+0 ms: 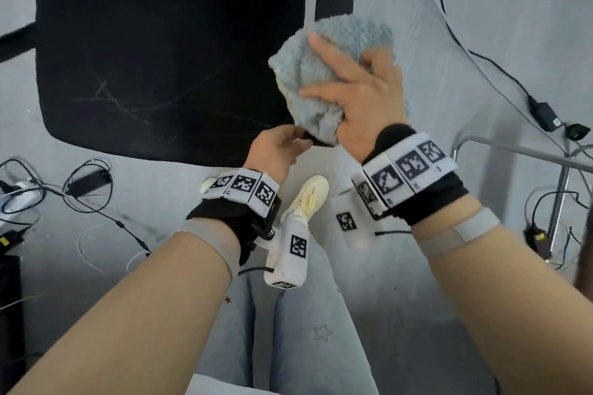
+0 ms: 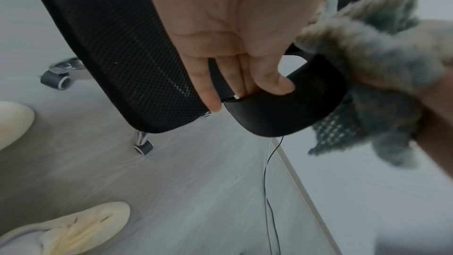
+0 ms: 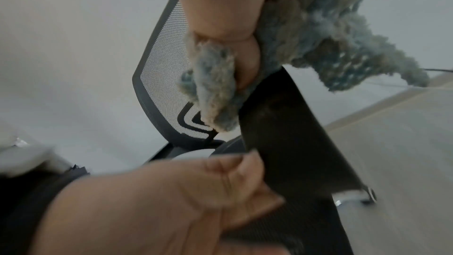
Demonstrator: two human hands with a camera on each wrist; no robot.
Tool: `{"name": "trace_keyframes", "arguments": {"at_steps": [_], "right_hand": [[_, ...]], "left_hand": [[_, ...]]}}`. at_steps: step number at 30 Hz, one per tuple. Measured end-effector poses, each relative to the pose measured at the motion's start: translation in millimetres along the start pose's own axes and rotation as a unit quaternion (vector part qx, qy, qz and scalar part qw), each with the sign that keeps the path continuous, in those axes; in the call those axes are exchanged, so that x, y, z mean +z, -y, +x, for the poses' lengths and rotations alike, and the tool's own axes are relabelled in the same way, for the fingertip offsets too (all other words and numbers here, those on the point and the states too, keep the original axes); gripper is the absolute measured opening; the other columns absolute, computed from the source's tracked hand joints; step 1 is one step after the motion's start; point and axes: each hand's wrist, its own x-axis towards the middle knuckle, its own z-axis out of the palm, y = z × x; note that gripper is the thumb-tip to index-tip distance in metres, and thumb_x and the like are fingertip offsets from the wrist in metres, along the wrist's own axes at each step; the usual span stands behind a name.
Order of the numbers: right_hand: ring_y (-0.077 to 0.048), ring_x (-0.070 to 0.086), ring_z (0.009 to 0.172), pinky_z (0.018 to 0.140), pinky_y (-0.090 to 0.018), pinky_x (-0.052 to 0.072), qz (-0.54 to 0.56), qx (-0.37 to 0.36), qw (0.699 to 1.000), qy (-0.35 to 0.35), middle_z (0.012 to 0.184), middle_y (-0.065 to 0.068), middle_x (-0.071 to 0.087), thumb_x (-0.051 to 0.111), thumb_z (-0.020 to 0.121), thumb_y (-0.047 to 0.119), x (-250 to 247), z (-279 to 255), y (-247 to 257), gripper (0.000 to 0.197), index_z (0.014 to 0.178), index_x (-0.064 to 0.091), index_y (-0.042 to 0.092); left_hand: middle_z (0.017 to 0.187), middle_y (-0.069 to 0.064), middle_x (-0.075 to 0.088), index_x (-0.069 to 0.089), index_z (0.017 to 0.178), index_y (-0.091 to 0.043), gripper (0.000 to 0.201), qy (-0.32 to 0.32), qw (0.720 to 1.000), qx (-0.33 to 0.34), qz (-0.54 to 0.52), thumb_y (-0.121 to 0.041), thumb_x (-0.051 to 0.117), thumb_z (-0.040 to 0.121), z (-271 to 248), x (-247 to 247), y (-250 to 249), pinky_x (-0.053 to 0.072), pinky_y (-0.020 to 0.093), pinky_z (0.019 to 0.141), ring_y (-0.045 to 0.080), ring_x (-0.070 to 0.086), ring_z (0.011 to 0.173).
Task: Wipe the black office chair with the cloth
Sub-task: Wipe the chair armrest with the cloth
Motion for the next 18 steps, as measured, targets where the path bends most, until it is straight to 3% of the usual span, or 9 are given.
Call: {"name": "trace_keyframes", "arguments": {"at_steps": [4, 6, 7, 9, 10, 12, 15, 18], "right_hand": [[-0.032, 0.039, 0.096, 0.082, -0.045, 0.041, 0.031, -0.066, 0.997, -0.003, 0.139, 0.02, 0.036, 0.066, 0.076, 0.012, 24, -32, -22, 0.04, 0.099, 0.059, 0.045], [-0.035, 0.043, 0.095, 0.083, -0.046, 0.042, 0.016, -0.079, 0.996, -0.029, 0.136, 0.023, 0.035, 0.069, 0.075, 0.018, 21, -24, -34, 0.039, 0.102, 0.057, 0.044], [-0.033, 0.042, 0.097, 0.089, -0.041, 0.039, 0.027, -0.059, 0.997, -0.052, 0.136, 0.024, 0.033, 0.069, 0.076, 0.022, 18, -15, -36, 0.037, 0.103, 0.058, 0.044], [-0.022, 0.032, 0.098, 0.098, -0.022, 0.027, 0.088, 0.03, 0.991, -0.097, 0.134, 0.025, 0.027, 0.065, 0.08, 0.026, 13, 1, -35, 0.033, 0.106, 0.058, 0.045], [-0.018, 0.028, 0.097, 0.098, -0.013, 0.022, 0.12, 0.066, 0.984, -0.115, 0.133, 0.025, 0.026, 0.062, 0.082, 0.027, 14, 5, -35, 0.031, 0.109, 0.058, 0.043], [-0.016, 0.025, 0.096, 0.094, -0.003, 0.016, 0.141, 0.067, 0.98, -0.127, 0.135, 0.02, 0.026, 0.06, 0.083, 0.026, 22, -2, -31, 0.028, 0.108, 0.06, 0.039], [-0.011, 0.026, 0.095, 0.095, -0.003, 0.013, 0.112, 0.018, 0.989, -0.094, 0.139, 0.015, 0.026, 0.065, 0.079, 0.021, 36, -34, -32, 0.03, 0.102, 0.062, 0.04], [-0.015, 0.029, 0.095, 0.093, -0.009, 0.018, 0.069, 0.003, 0.995, -0.075, 0.139, 0.015, 0.029, 0.067, 0.077, 0.015, 41, -56, -35, 0.032, 0.098, 0.064, 0.039]], "left_hand": [[0.113, 0.022, 0.063, 0.057, 0.111, 0.004, 0.027, 0.015, 1.0, -0.022, -0.005, 0.001, 0.048, 0.086, 6, -2, -2, 0.052, 0.044, 0.09, 0.03, 0.061, 0.101], [0.108, 0.016, 0.065, 0.059, 0.108, 0.0, 0.023, 0.015, 1.0, -0.019, -0.014, -0.003, 0.05, 0.087, 6, 0, -3, 0.053, 0.033, 0.081, 0.023, 0.058, 0.097], [0.108, 0.015, 0.065, 0.059, 0.108, -0.002, 0.022, 0.016, 1.0, -0.014, -0.018, -0.007, 0.051, 0.088, 6, 0, -3, 0.051, 0.027, 0.077, 0.018, 0.055, 0.095], [0.12, 0.018, 0.061, 0.057, 0.116, 0.0, 0.031, 0.024, 1.0, -0.011, -0.014, -0.013, 0.053, 0.088, 8, 1, -3, 0.048, 0.019, 0.074, 0.012, 0.053, 0.095], [0.124, 0.019, 0.059, 0.055, 0.118, 0.0, 0.034, 0.027, 1.0, -0.009, -0.004, -0.015, 0.053, 0.088, 8, 0, -3, 0.048, 0.017, 0.074, 0.01, 0.053, 0.096], [0.122, 0.022, 0.059, 0.055, 0.117, 0.001, 0.033, 0.027, 0.999, -0.004, 0.016, -0.014, 0.053, 0.088, 8, 0, -5, 0.049, 0.019, 0.074, 0.011, 0.052, 0.094], [0.103, 0.015, 0.06, 0.058, 0.113, -0.002, 0.027, 0.035, 0.999, 0.005, 0.03, -0.011, 0.05, 0.089, 5, 0, -8, 0.051, 0.023, 0.073, 0.013, 0.053, 0.092], [0.099, 0.002, 0.058, 0.058, 0.114, -0.006, 0.027, 0.045, 0.999, 0.005, 0.018, -0.008, 0.046, 0.09, 4, 0, -8, 0.05, 0.023, 0.076, 0.013, 0.054, 0.092]]}}
